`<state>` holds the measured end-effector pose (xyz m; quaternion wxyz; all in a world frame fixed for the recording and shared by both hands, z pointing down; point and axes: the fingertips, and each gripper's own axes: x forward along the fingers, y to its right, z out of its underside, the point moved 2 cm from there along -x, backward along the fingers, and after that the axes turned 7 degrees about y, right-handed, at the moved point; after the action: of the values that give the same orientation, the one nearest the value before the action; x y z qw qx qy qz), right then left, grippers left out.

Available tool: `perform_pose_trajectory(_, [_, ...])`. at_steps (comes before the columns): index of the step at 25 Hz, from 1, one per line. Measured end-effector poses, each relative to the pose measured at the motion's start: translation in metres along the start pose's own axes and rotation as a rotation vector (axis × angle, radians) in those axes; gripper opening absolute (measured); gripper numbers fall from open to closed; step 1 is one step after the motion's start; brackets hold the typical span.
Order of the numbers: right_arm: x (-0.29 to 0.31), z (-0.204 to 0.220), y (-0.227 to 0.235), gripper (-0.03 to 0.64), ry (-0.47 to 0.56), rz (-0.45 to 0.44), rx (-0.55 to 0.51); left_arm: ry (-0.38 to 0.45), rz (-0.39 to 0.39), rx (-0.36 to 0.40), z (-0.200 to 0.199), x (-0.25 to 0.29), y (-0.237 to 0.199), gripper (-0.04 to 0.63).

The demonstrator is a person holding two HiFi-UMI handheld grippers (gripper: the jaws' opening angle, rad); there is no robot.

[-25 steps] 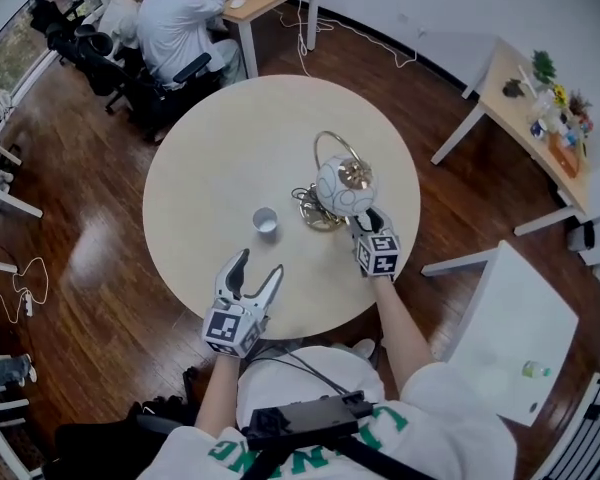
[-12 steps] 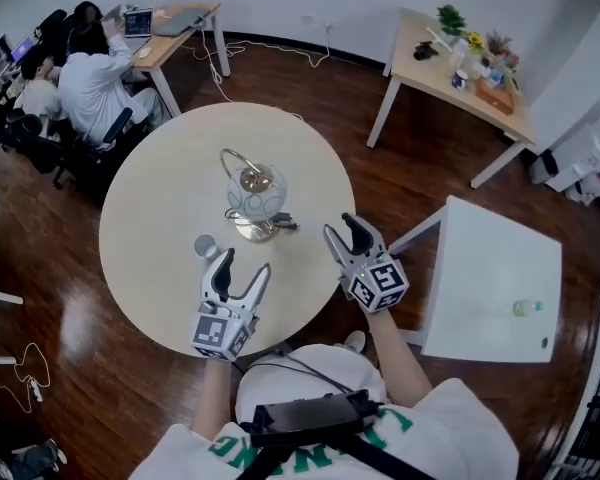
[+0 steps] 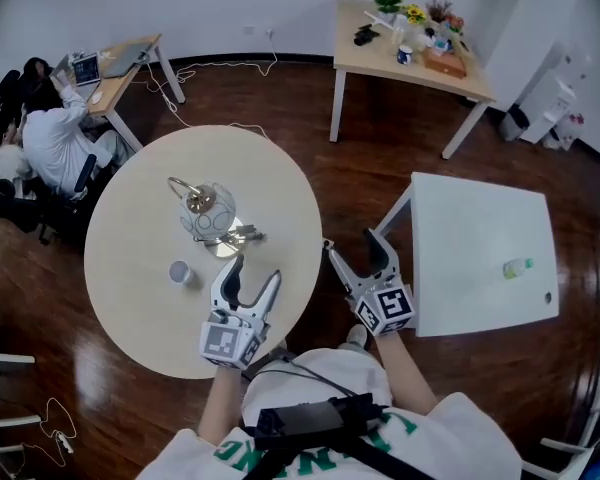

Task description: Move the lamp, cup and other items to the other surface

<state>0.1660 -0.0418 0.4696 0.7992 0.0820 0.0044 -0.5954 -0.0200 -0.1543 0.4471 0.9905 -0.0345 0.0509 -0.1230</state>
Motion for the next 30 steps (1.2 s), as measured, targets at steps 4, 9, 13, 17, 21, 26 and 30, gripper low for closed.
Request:
perform_pose_trajectory(4, [-0.029, 0.005, 0.018, 0.371, 0.011, 0.051, -0.030, -0.002, 0.014, -0.029, 0.011, 0.013, 0.013, 0.311])
perform_pose_trajectory(9, [-0.053, 0.007, 0.041, 0.371, 0.005, 0.077, -0.038, -0.112, 0.131, 0.007, 0.035, 0.042, 0.044, 0.304])
perform_pose_trajectory(13, [-0.089, 0.008, 0.073, 0.371, -0.020, 0.153, -0.019, -0.131, 0.209, -0.079, 0.052, 0.073, 0.081, 0.304])
perform_pose_trajectory(17, [-0.145, 0.008, 0.123, 0.370, -0.025, 0.302, 0.032, -0.132, 0.340, -0.087, 0.068, 0.111, 0.132, 0.304])
perform_pose_trajectory(21, [-0.204, 0.006, 0.159, 0.370, -0.006, 0.431, 0.041, -0.137, 0.499, -0.105, 0.078, 0.143, 0.192, 0.295])
perform_pose_trajectory(26, [-0.288, 0.013, 0.207, 0.368, -0.008, 0.647, 0.071, -0.161, 0.718, -0.081, 0.096, 0.168, 0.281, 0.284])
perform_pose_trajectory(30, [-0.362, 0.033, 0.248, 0.337, -0.033, 0.811, 0.121, -0.189, 0.844, -0.080, 0.114, 0.184, 0.353, 0.284])
